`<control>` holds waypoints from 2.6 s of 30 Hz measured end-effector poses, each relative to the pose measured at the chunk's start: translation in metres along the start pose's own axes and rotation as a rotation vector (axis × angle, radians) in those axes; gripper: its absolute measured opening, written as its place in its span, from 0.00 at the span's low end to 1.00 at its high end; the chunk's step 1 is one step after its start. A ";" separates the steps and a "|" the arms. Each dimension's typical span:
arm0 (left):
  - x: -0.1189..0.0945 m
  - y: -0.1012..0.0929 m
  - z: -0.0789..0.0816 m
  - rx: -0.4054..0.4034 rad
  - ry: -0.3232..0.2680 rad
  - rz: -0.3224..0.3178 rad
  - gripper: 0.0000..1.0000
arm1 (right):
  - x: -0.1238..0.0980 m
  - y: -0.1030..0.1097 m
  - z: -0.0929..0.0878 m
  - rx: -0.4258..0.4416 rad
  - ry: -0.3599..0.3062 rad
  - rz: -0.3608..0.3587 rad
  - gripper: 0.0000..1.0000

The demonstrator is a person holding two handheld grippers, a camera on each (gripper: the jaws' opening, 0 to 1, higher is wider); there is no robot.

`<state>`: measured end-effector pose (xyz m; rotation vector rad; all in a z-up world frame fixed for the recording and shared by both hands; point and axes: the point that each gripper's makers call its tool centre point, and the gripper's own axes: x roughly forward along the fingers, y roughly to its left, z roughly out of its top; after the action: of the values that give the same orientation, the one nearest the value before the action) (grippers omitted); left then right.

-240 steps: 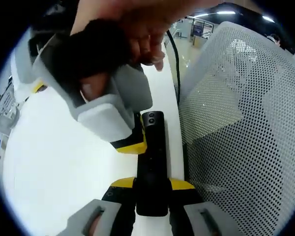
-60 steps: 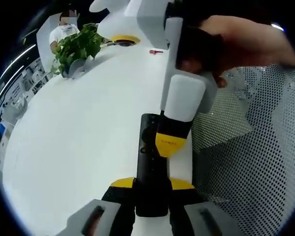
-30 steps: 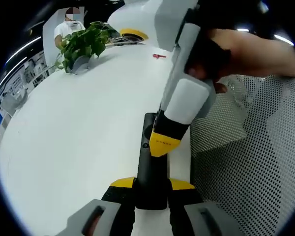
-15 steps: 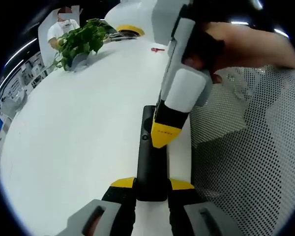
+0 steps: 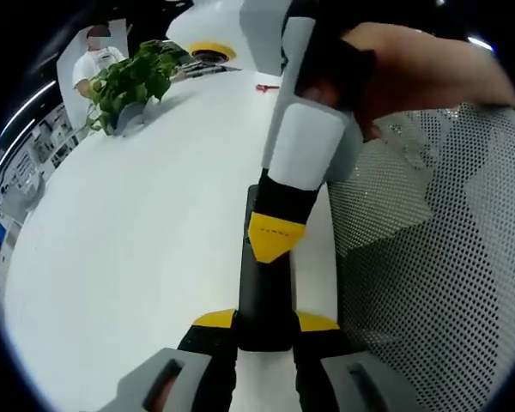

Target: Press the specified remote control buttons in sequence, fully releasing each button before pressing the next.

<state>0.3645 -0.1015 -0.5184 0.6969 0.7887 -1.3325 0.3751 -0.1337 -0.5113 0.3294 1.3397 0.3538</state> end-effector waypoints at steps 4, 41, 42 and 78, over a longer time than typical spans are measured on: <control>0.000 0.000 0.000 -0.009 -0.011 0.002 0.25 | 0.002 -0.004 0.000 -0.020 0.013 -0.016 0.00; 0.001 0.001 0.001 -0.023 -0.014 0.012 0.25 | 0.003 0.004 -0.003 -0.042 0.013 0.003 0.00; 0.001 0.001 0.001 -0.024 -0.014 0.012 0.25 | 0.003 0.004 -0.003 -0.041 0.013 0.004 0.00; 0.002 0.001 0.002 -0.034 0.001 0.021 0.25 | -0.133 0.029 0.098 -0.232 -0.821 -0.055 0.00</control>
<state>0.3662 -0.1041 -0.5188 0.6776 0.8004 -1.2970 0.4443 -0.1674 -0.3623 0.2049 0.4950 0.2771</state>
